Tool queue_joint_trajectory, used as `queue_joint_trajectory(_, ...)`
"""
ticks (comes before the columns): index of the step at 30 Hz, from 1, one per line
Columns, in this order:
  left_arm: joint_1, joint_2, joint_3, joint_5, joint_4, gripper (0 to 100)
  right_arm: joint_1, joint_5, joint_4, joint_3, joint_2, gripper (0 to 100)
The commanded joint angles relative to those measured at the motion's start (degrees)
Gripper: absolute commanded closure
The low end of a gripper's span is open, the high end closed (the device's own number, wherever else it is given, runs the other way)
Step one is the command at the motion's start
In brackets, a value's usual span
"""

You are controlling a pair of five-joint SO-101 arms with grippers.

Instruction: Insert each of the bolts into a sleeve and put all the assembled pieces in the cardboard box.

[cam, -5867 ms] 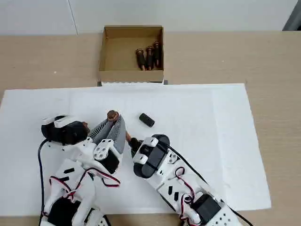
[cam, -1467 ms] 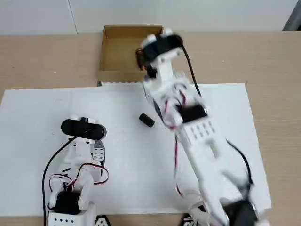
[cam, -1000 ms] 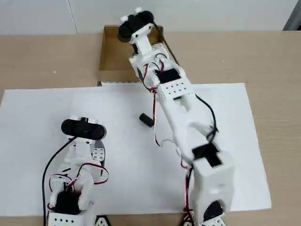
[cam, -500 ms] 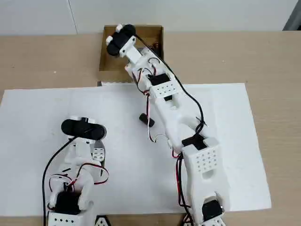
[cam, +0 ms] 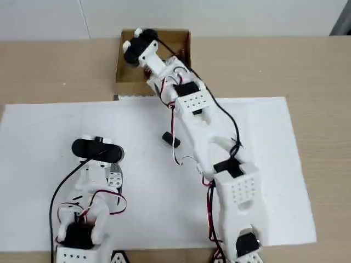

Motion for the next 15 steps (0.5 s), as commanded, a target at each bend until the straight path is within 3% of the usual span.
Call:
queue_joint_trajectory(1, -0.26, -0.62, -0.31, -0.09, 0.35, 100, -0.40, 0.44, 8.04, -2.90, -8.84, 99.6)
queue_joint_trajectory(15, -0.18, -0.62, -0.31, -0.09, 0.35, 100, -0.57, 0.35, 47.25, -2.90, -18.77, 99.3)
